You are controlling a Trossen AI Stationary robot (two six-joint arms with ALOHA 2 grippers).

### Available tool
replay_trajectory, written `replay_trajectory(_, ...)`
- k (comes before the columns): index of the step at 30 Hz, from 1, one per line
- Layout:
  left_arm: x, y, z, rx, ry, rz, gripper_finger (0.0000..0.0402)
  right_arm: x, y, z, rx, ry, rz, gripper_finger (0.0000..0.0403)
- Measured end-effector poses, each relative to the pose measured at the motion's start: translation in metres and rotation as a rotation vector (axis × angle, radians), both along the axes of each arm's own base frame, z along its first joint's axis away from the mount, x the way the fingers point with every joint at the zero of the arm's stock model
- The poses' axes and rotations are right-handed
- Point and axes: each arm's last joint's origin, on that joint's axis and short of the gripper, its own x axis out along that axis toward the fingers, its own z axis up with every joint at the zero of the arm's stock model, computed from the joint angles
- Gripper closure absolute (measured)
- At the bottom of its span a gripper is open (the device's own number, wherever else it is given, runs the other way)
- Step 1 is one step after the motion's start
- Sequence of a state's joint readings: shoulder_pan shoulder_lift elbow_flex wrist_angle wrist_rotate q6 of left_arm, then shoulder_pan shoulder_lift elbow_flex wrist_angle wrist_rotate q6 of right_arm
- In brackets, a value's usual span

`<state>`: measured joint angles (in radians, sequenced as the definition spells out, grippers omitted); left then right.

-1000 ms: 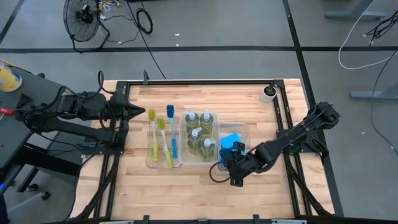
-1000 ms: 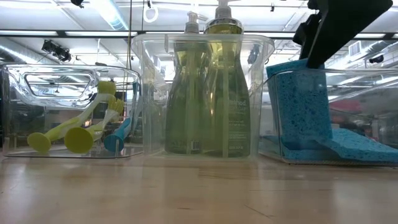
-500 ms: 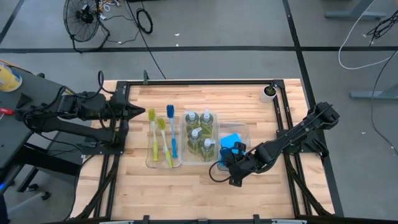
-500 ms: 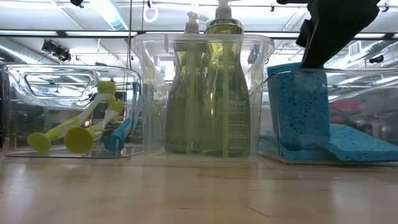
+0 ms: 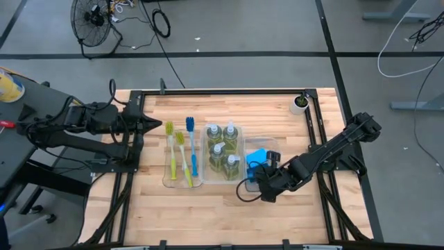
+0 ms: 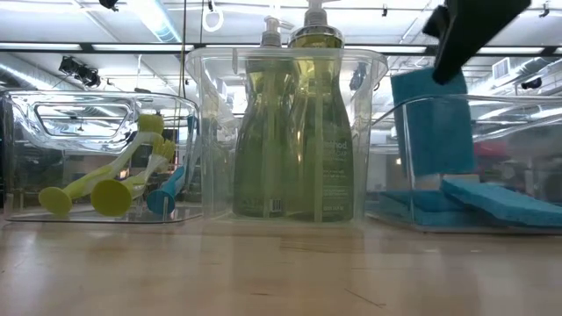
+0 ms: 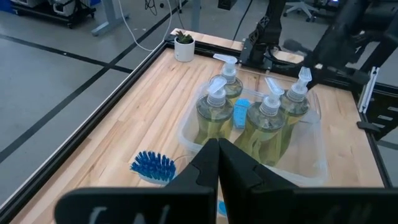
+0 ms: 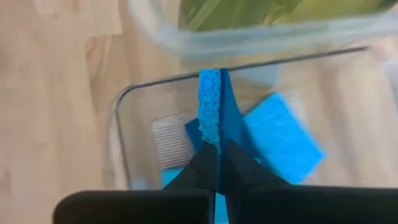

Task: Pick & Place Kitchen Sink Supplies
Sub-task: Put the blue sponge wipe into the right transparent bin, then return to Home Position

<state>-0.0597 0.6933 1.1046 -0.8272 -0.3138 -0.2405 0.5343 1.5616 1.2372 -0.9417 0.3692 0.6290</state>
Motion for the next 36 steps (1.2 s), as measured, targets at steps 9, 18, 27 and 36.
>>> replay_trajectory(9,0.0,0.0,0.0,0.0,-0.001,0.0,0.0385,-0.004,-0.006,0.014,-0.178,0.033,0.046,0.0397)
replay_trajectory(18,0.0,0.0,0.0,0.0,-0.001,0.0,0.0385,-0.006,-0.008,0.008,-0.159,0.047,0.005,0.0324)
replay_trajectory(27,0.0,0.0,0.0,-0.004,-0.002,0.007,0.0385,-0.001,-0.006,0.019,-0.124,-0.076,0.001,0.0208)
replay_trajectory(36,0.0,0.001,0.0,-0.072,-0.027,0.053,0.0385,-0.011,-0.01,0.063,-0.011,-0.316,0.102,0.0225)
